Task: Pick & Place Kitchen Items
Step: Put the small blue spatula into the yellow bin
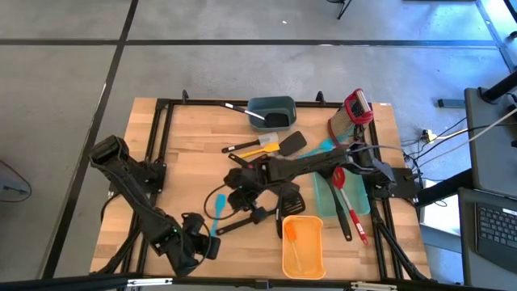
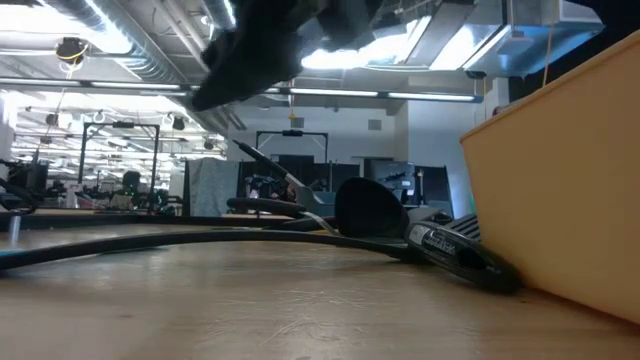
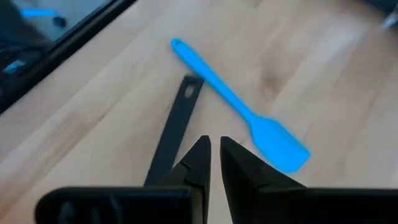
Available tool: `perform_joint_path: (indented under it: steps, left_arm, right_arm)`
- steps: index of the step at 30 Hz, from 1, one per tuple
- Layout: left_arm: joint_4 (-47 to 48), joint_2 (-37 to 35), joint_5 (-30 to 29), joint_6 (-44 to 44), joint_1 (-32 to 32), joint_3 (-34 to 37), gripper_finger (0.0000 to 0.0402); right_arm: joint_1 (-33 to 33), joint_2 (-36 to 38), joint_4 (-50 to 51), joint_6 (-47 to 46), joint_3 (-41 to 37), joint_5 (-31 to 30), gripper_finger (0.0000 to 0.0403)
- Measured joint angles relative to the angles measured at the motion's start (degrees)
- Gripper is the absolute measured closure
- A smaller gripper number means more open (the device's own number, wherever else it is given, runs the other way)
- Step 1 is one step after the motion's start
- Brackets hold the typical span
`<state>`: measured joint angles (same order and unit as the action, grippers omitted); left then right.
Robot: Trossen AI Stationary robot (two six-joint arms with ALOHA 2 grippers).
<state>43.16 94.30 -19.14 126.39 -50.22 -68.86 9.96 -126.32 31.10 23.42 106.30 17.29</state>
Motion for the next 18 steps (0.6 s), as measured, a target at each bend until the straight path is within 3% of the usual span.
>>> perform_joint_path:
  steps: [5, 12, 18]
  left_arm:
    - [-3.0, 0.0, 0.7, 0.2, -0.4, 0.0, 0.0401]
    - [-1.3, 0.0, 1.2, 0.4, -2.2, -1.9, 0.0401]
    - [-1.0, 0.0, 2.8, 0.4, -2.2, -3.3, 0.0399]
  right_arm:
    - [1.0, -2.5, -5.9, -3.7, 0.0, -5.6, 0.0363]
    - [-0.5, -6.2, -13.3, -13.8, 0.0, -6.3, 0.0363]
    - [-1.4, -8.9, -16.6, -15.0, 0.0, -6.5, 0.0363]
